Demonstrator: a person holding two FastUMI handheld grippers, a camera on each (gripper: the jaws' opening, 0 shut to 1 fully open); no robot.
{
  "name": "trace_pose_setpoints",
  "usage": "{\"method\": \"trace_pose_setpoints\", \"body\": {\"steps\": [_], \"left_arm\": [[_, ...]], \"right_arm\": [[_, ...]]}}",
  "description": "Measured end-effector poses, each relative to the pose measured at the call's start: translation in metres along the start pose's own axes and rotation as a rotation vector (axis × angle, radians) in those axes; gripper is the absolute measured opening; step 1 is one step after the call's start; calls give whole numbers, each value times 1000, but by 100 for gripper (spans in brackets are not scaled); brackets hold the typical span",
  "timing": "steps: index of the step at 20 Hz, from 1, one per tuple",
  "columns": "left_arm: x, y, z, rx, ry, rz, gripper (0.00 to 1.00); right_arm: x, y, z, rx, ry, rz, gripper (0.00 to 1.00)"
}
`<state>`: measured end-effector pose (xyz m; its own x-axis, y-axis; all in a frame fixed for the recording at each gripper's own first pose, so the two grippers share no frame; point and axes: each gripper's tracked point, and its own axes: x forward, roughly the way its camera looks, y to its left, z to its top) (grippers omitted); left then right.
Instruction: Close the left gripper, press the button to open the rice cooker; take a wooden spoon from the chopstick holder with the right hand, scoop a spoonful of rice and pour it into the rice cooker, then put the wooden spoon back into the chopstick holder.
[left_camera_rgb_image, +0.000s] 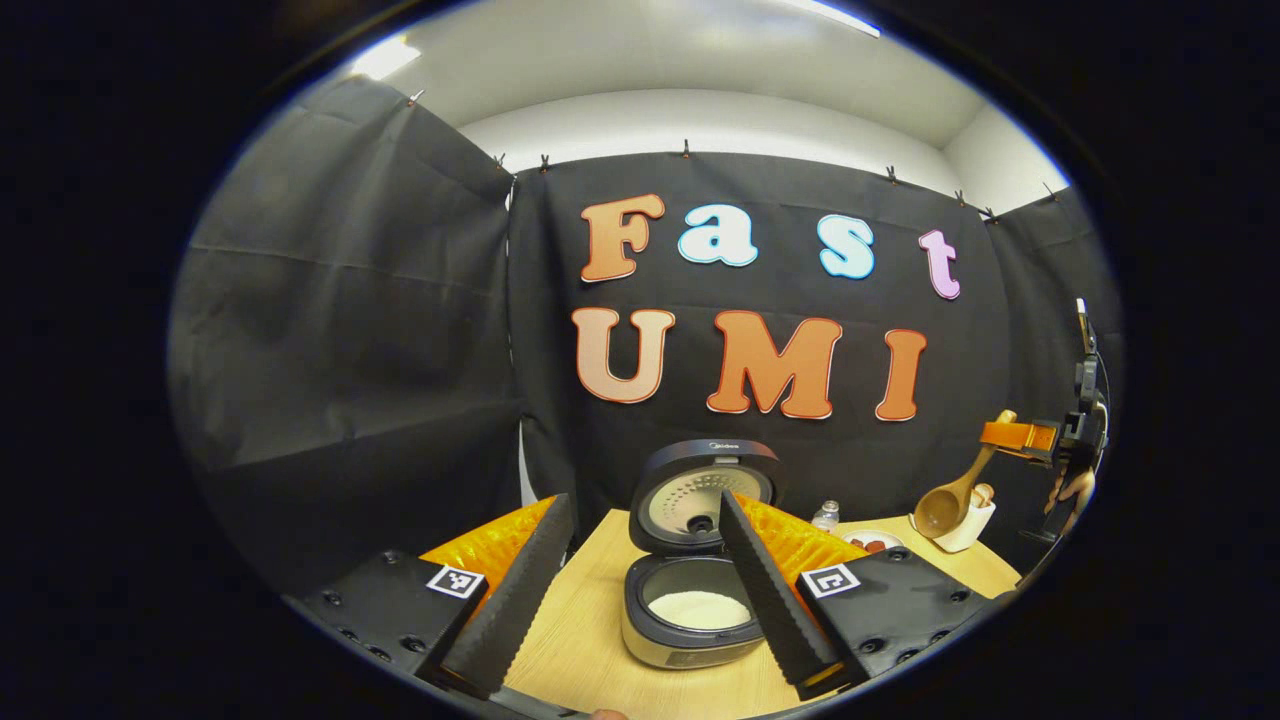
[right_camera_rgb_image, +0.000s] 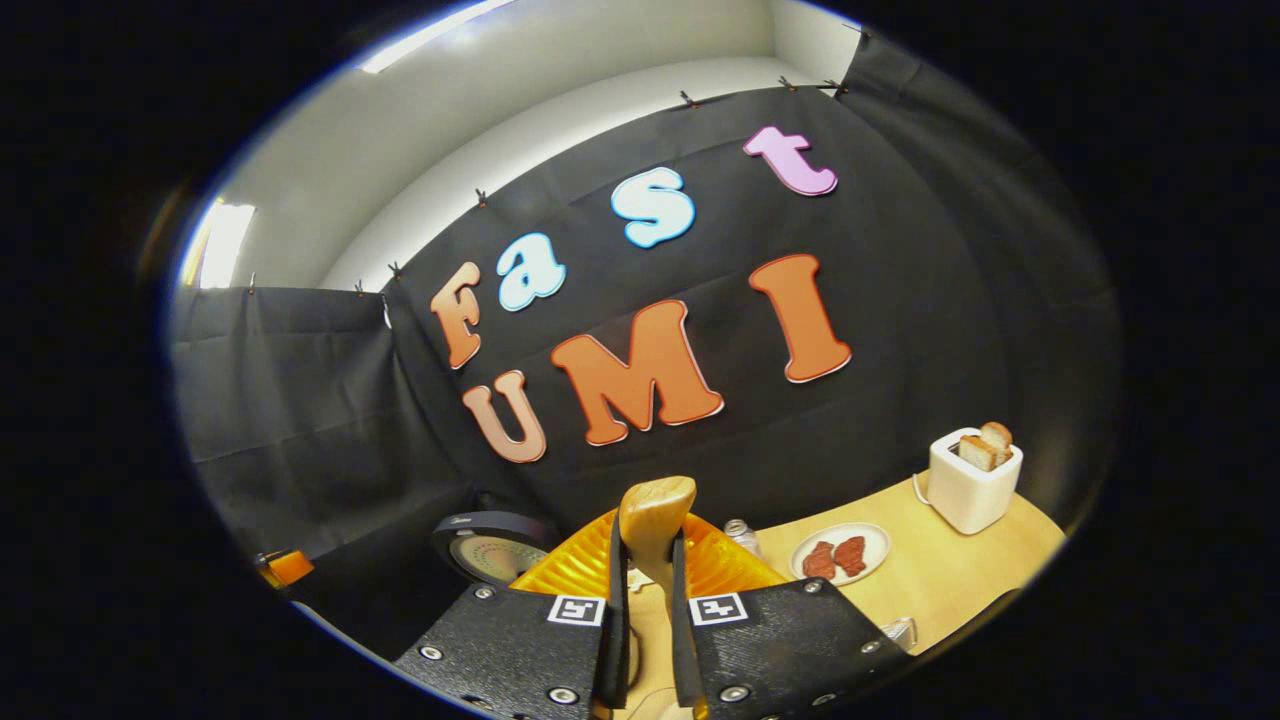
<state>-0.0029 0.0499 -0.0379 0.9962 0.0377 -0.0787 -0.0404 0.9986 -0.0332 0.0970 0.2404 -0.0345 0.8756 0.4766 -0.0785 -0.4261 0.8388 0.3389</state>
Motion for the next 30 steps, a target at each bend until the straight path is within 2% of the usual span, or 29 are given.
{"method": "trace_pose_setpoints", "body": {"steps": [8, 11, 13, 15, 19, 22, 26, 27, 28, 30], "left_arm": [[23, -39, -6, 8, 7, -43, 98], [27, -38, 3, 35, -10, -16, 98], [29, -47, 5, 42, -21, -25, 97], [30, -52, 8, 41, -28, -39, 98], [30, -40, 10, 55, -29, 11, 98], [28, -44, 5, 76, -16, -7, 97], [24, -39, -1, 99, 3, 20, 97], [24, -40, -4, 95, 11, 16, 97], [24, -41, -6, 88, 17, 10, 100], [22, -42, -9, 74, 29, 5, 99]], "right_arm": [[-37, -119, -2, 21, -10, -210, 17], [-45, -154, -18, 30, 6, -273, 17], [-50, -172, -31, 40, 24, -305, 17], [-51, -183, -44, 61, 38, -319, 17], [-47, -195, -73, 100, 72, -325, 17], [-40, -199, -96, 120, 101, -321, 17], [-30, -204, -131, 132, 159, -322, 17], [-28, -206, -138, 134, 171, -323, 22], [-26, -208, -144, 136, 177, -323, 17], [-22, -214, -157, 141, 187, -330, 17]]}}
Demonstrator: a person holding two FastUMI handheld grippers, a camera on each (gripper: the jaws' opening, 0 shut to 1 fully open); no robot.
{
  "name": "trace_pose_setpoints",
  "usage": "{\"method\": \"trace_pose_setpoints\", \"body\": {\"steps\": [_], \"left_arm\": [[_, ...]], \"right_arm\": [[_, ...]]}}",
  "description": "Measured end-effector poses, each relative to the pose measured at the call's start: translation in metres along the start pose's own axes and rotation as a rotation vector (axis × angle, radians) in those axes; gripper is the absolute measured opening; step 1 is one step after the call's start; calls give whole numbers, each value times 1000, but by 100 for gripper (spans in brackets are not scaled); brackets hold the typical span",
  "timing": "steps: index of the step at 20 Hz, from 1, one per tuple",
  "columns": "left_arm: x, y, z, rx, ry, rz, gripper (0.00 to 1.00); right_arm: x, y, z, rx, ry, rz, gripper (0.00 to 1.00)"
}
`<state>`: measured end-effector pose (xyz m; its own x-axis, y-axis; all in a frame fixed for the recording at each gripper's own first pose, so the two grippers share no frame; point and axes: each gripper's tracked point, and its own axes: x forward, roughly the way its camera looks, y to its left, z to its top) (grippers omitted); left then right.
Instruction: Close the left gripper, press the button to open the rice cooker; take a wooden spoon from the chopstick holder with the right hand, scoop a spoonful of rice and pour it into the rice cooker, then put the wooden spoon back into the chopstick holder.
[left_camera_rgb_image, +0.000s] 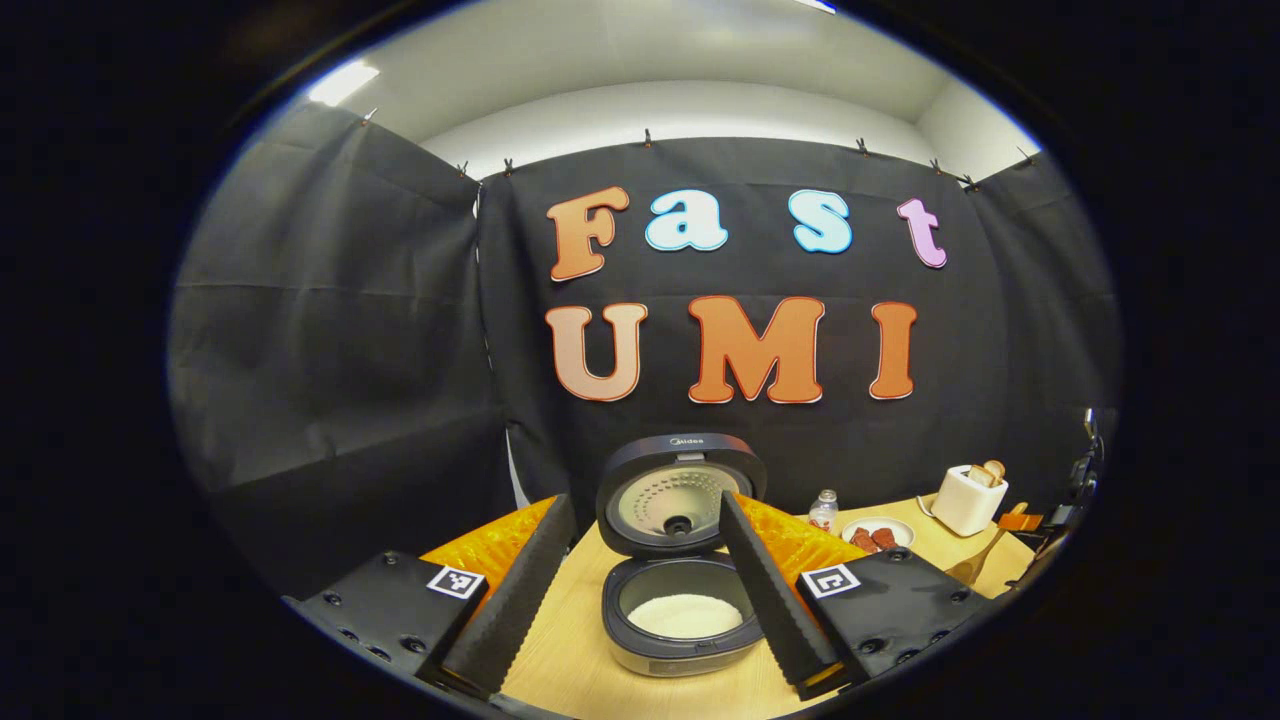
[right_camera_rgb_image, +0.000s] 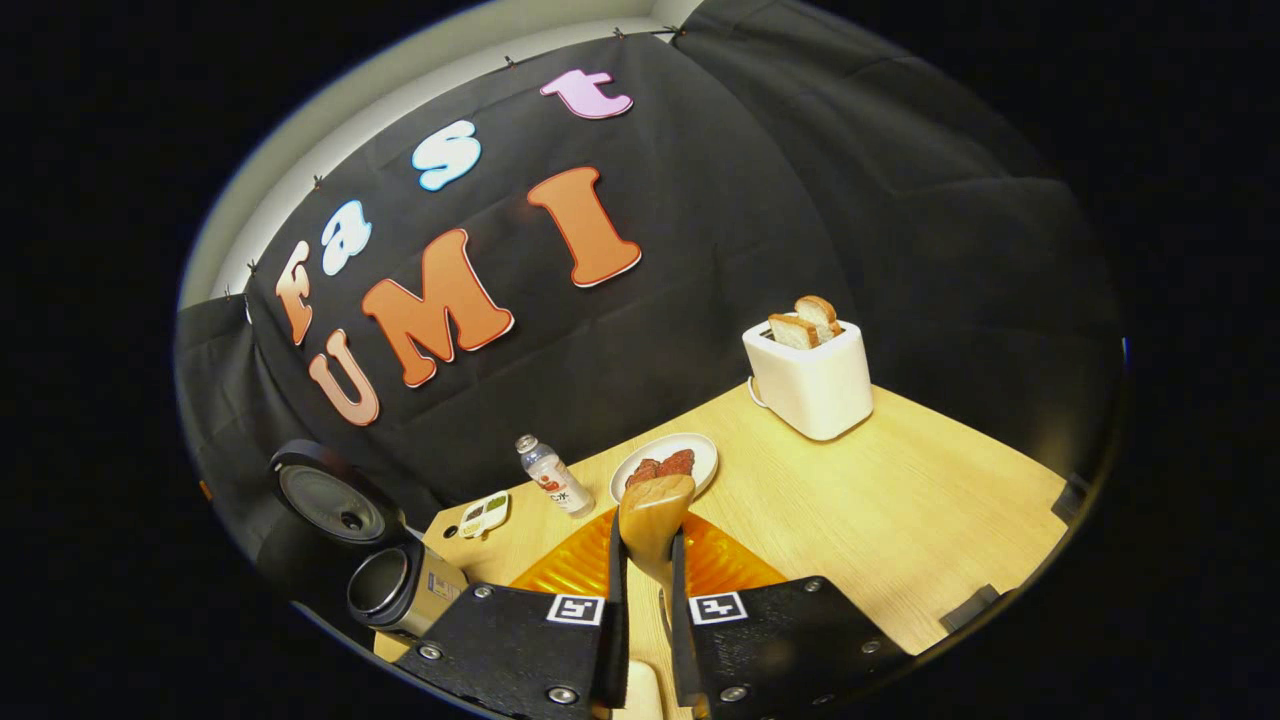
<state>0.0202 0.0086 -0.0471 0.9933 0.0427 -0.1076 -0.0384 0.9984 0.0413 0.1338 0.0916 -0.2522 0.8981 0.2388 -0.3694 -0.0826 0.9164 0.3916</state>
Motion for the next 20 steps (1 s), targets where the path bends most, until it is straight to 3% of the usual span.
{"method": "trace_pose_setpoints", "body": {"steps": [15, 20], "left_arm": [[-8, 9, -2, -12, 19, 19, 98], [-13, 14, 2, -5, 9, 23, 97]], "right_arm": [[26, -23, -38, 78, 70, 3, 18], [21, -37, -32, 83, 76, -63, 25]]}}
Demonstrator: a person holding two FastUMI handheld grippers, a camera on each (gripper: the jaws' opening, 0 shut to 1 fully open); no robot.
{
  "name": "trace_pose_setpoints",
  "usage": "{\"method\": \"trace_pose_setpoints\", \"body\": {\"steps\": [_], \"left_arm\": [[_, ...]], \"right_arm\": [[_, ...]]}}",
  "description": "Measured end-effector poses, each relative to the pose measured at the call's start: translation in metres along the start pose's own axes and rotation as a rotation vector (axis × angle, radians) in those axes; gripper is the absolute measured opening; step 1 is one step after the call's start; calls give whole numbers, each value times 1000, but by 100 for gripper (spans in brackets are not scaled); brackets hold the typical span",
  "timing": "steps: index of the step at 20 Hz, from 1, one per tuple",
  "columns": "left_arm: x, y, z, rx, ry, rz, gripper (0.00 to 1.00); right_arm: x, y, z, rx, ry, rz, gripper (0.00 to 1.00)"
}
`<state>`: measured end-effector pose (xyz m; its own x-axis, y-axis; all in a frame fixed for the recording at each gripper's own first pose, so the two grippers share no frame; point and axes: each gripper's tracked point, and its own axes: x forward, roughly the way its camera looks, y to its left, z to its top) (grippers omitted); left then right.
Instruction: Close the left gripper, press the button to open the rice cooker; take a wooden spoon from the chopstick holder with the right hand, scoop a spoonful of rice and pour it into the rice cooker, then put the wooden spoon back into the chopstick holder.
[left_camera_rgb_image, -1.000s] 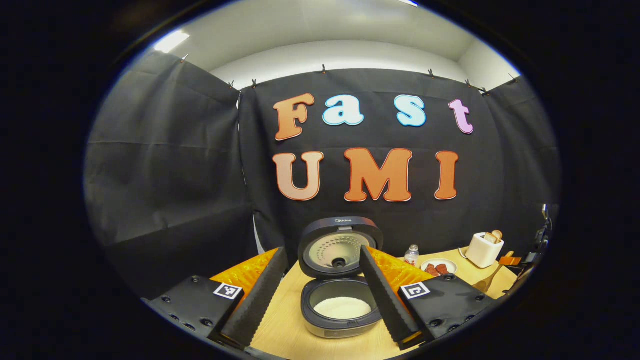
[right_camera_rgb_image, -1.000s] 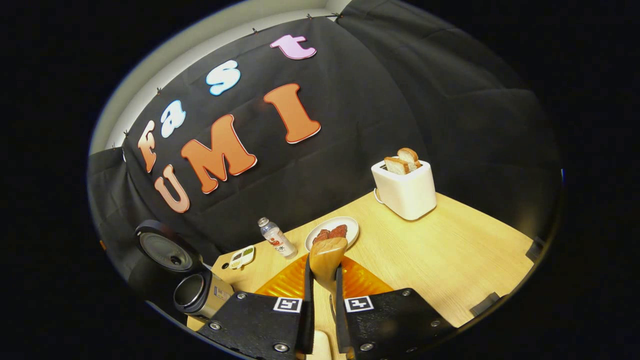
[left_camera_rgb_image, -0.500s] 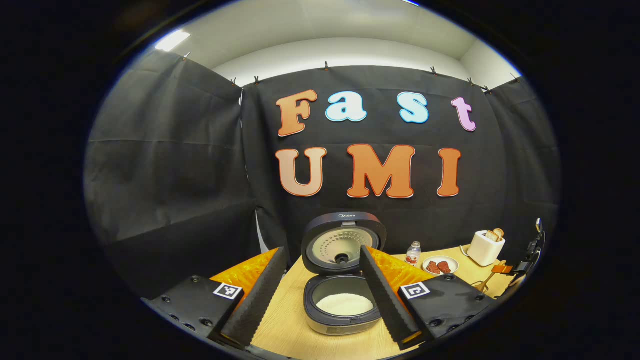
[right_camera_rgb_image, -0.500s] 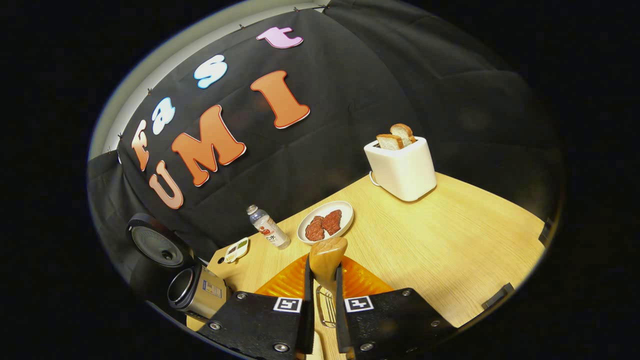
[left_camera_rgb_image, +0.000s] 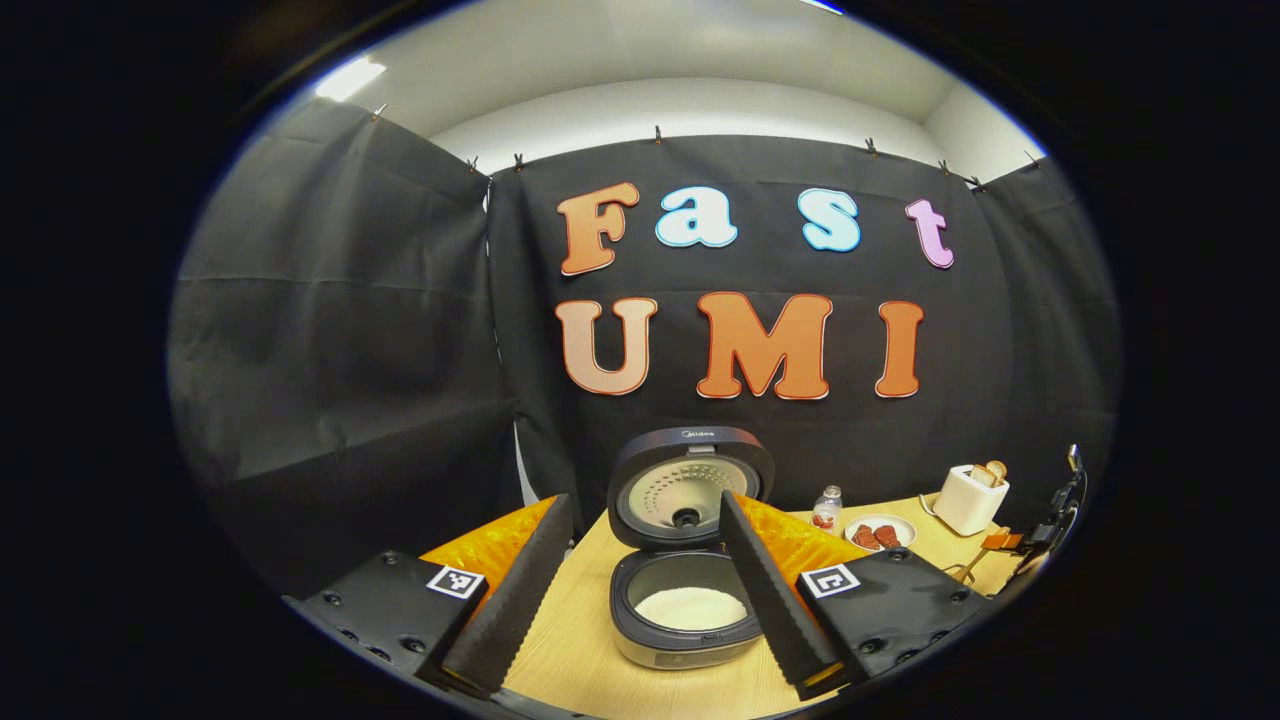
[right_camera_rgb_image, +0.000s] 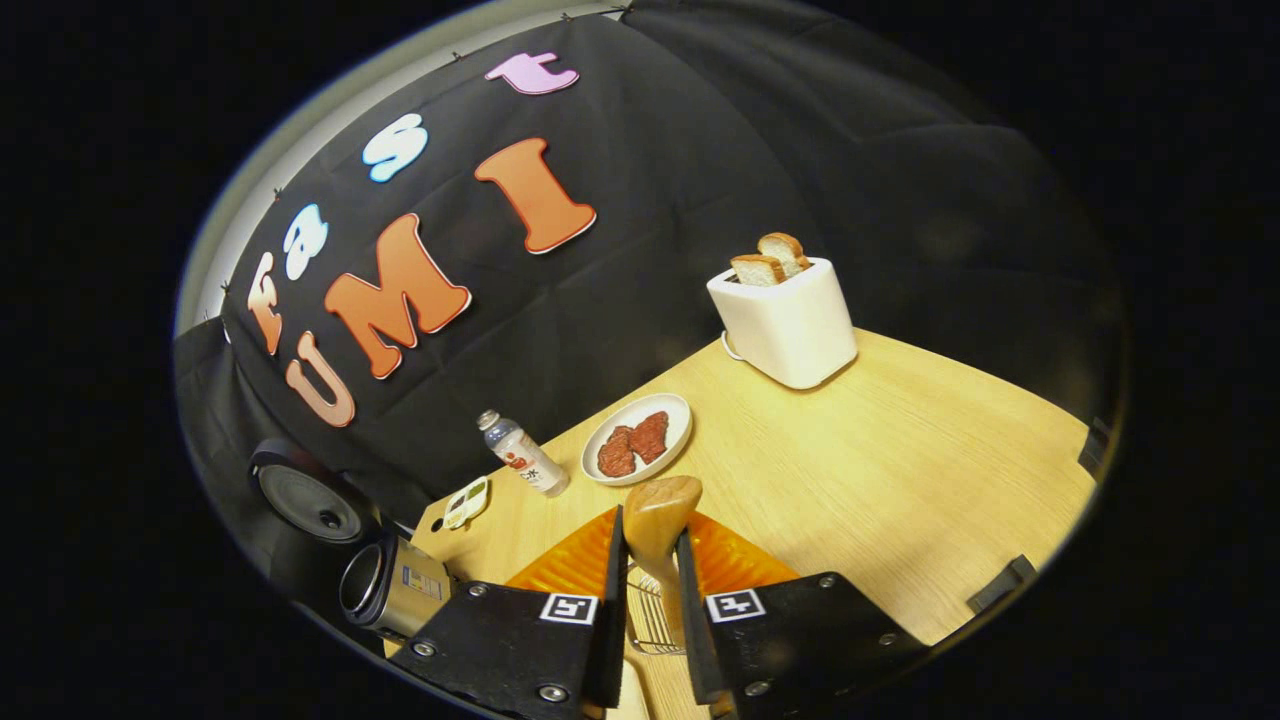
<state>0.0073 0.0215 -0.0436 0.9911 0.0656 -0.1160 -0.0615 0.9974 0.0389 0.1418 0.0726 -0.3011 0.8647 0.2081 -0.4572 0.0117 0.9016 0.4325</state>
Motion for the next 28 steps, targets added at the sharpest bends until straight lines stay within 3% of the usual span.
{"method": "trace_pose_setpoints", "body": {"steps": [2, 4, 8, 11, 19, 25, 28], "left_arm": [[-1, 1, 1, -11, -2, -6, 97], [-2, 0, 1, -31, 2, -15, 99], [-5, -5, 3, -50, 4, -43, 98], [0, -4, 11, -53, 0, -42, 98], [40, -32, 60, -134, -25, -113, 98], [106, -62, 105, -104, -14, -173, 100], [155, -72, 105, -91, 19, -176, 97]], "right_arm": [[-8, -2, 8, -12, -6, -24, 36], [-17, -5, 18, -53, -16, -51, 65], [-49, 10, 59, -182, -71, -60, 77], [-77, 35, 110, -259, -161, -59, 92], [-165, 117, 209, -389, -338, -21, 95], [-207, 150, 221, -402, -360, 42, 95], [-218, 156, 224, -439, -372, 43, 95]]}}
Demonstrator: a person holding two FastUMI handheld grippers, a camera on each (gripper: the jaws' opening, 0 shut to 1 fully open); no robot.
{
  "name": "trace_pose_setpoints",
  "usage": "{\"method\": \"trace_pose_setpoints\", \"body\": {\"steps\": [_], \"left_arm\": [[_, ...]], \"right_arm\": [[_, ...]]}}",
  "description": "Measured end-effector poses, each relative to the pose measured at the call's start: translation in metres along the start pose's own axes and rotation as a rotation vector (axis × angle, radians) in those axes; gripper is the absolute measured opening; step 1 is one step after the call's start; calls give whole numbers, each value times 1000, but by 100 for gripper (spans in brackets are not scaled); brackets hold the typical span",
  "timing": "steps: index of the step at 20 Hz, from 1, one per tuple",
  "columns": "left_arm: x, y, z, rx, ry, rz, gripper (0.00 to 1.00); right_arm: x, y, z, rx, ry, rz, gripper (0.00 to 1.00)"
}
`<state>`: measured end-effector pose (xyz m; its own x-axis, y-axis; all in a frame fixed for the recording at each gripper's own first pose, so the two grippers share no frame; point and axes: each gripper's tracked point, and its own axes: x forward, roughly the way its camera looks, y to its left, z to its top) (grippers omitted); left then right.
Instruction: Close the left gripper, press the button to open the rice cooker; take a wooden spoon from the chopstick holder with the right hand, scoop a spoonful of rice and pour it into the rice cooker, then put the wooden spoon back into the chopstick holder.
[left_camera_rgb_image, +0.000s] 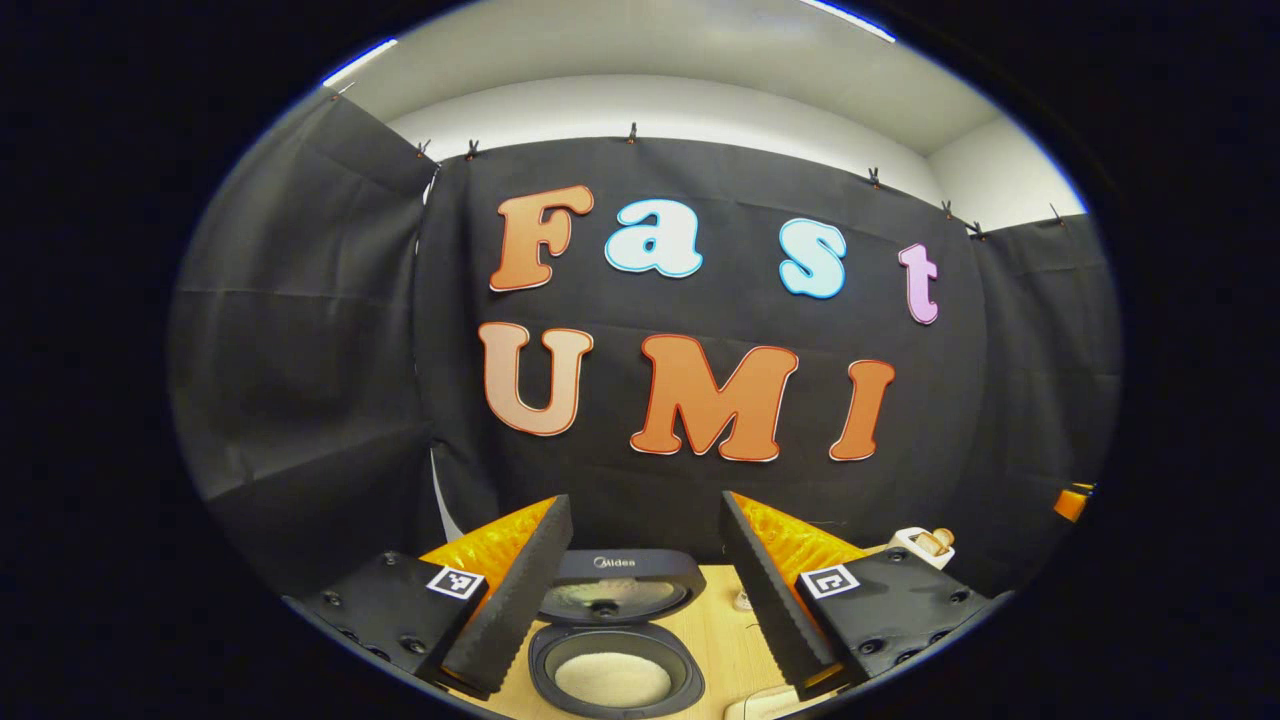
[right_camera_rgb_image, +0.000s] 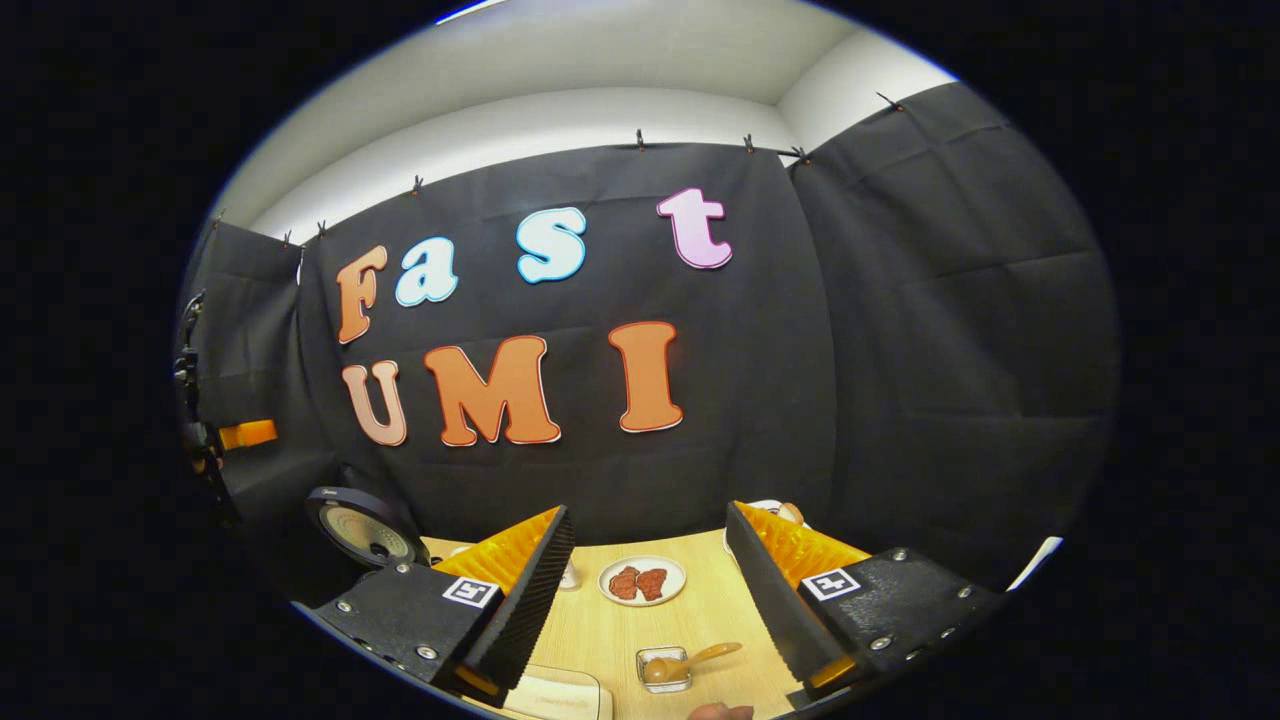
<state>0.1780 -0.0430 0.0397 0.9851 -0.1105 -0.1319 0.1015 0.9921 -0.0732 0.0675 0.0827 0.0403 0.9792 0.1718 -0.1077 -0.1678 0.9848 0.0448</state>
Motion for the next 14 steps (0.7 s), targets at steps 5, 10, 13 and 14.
{"method": "trace_pose_setpoints", "body": {"steps": [5, 10, 13, 14], "left_arm": [[76, 18, -12, 48, 61, 53, 99], [122, 31, -69, 47, 202, 71, 99], [128, 37, -91, 28, 246, 79, 98], [130, 39, -98, 24, 260, 81, 99]], "right_arm": [[-7, 9, 2, -2, 1, 25, 95], [-6, 12, 0, -17, 9, 24, 95], [-7, 13, 1, -20, 5, 29, 95], [-7, 12, -1, -18, 9, 28, 95]]}}
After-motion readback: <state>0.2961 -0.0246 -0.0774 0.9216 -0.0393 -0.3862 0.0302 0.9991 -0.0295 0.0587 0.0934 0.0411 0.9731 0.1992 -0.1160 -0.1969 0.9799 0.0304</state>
